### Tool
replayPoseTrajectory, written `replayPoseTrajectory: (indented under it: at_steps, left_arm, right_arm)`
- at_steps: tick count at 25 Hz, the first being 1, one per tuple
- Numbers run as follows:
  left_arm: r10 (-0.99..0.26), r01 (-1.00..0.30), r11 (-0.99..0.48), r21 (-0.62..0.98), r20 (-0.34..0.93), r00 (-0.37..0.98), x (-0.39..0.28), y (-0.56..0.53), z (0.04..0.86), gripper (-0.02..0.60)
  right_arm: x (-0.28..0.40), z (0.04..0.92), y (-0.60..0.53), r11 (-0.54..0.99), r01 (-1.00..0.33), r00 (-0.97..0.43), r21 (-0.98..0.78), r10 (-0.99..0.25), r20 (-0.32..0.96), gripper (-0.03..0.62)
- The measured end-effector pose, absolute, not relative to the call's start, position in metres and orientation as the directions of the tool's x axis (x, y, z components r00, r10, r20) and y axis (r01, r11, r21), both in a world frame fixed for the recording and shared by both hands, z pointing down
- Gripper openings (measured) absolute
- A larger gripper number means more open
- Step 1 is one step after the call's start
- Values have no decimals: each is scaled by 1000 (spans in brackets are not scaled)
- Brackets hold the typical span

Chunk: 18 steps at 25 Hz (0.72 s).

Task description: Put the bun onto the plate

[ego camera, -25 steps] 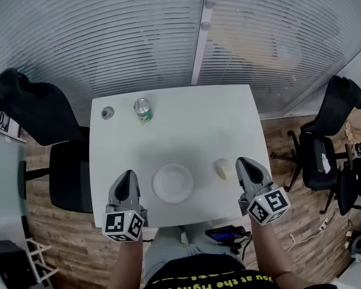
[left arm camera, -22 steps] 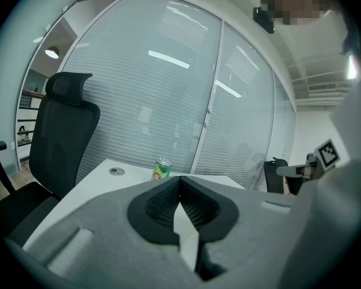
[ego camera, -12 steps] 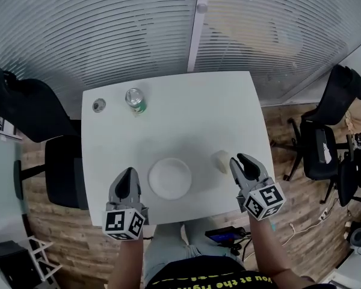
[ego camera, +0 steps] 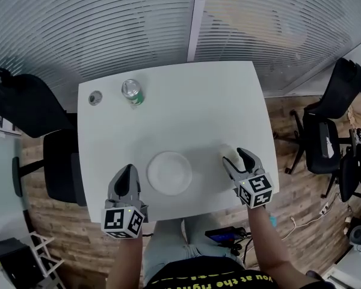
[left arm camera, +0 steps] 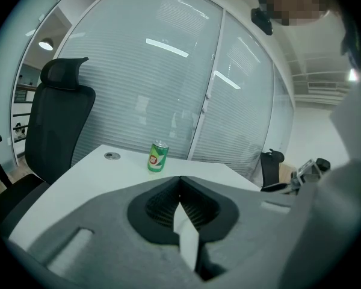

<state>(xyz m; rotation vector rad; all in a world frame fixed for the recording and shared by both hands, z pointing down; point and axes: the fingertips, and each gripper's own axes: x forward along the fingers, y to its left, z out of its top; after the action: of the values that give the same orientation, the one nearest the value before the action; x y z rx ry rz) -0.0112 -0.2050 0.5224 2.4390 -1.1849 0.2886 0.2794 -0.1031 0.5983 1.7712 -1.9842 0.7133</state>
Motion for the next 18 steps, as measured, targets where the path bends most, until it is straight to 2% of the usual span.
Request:
replayPoseTrajectory:
  at_steps: [14, 18]
  left_arm:
    - [-701, -793, -545, 272, 370, 609, -12, -202, 530, 0]
    - [-704, -797, -540, 272, 374, 604, -15, -201, 531, 0]
  right_arm:
    - [278, 655, -101, 116, -989, -146, -91, -687, 712, 346]
    - [277, 658, -101, 123, -990, -133, -67, -678, 723, 354]
